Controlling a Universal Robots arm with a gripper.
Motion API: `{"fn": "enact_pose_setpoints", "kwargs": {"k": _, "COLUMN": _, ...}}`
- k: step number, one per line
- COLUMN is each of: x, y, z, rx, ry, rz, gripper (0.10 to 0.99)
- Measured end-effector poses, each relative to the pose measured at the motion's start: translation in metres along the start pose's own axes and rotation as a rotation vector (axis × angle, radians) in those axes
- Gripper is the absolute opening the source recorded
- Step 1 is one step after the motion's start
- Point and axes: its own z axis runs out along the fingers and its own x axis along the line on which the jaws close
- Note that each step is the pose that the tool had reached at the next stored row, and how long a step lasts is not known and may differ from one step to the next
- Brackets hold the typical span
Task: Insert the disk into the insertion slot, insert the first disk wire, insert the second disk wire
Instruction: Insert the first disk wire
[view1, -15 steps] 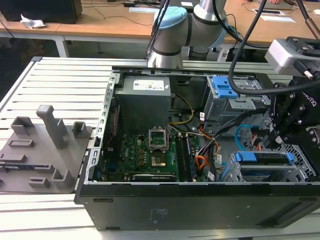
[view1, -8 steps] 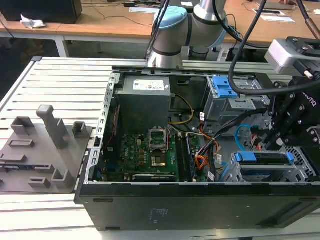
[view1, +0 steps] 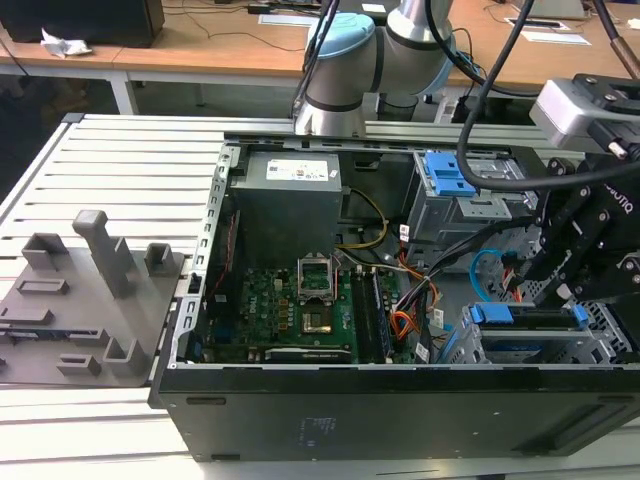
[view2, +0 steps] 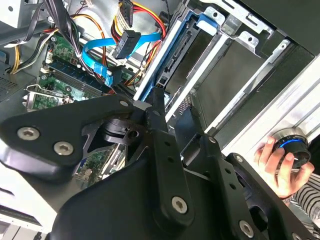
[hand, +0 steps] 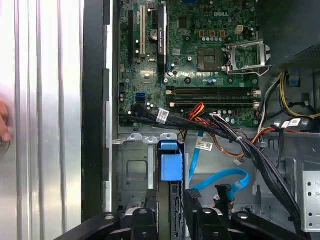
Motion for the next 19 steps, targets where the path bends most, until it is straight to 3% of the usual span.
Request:
{"fn": "enact_pose_setpoints", "kwargs": {"k": 2, "x": -0.0002, "y": -0.0029, "z": -0.0003, "rx": 0.000, "ry": 0.0002, "rz": 0.000, "gripper": 0.361}}
{"fn": "enact_pose_setpoints", "kwargs": {"k": 7, "x": -0.0024, "y": -0.0222, "z": -0.0017, "rx": 0.000, "ry": 0.0005, "rz": 0.000, "gripper": 0.361}}
{"fn": "enact_pose_setpoints", "kwargs": {"k": 10, "x": -0.0104, "y": -0.0295, "z": -0.0022, "rx": 0.000, "ry": 0.0004, "rz": 0.000, "gripper": 0.361}}
{"fn": "enact_pose_setpoints", "kwargs": {"k": 15, "x": -0.0293, "y": -0.0331, "z": -0.0026, "rx": 0.000, "ry": 0.0008, "rz": 0.000, "gripper": 0.361}}
{"fn": "enact_pose_setpoints", "kwargs": {"k": 19, "x": -0.0352, "y": -0.0325, "z": 0.0009, "rx": 0.000, "ry": 0.0008, "rz": 0.000, "gripper": 0.361}}
